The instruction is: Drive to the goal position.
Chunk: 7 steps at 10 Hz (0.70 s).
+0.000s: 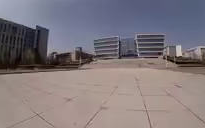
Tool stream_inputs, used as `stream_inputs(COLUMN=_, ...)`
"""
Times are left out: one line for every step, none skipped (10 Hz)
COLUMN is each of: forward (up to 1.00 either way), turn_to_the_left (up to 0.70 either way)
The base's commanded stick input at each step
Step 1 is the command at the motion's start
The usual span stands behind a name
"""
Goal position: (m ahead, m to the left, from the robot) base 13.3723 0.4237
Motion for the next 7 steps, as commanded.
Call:
stream_inputs(forward=0.7, turn_to_the_left=0.0)
stream_inputs(forward=0.7, turn_to_the_left=0.0)
stream_inputs(forward=0.7, turn_to_the_left=0.0)
stream_inputs(forward=0.7, turn_to_the_left=0.0)
stream_inputs(forward=0.7, turn_to_the_left=0.0)
stream_inputs(forward=0.7, turn_to_the_left=0.0)
stream_inputs(forward=0.7, turn_to_the_left=0.0)
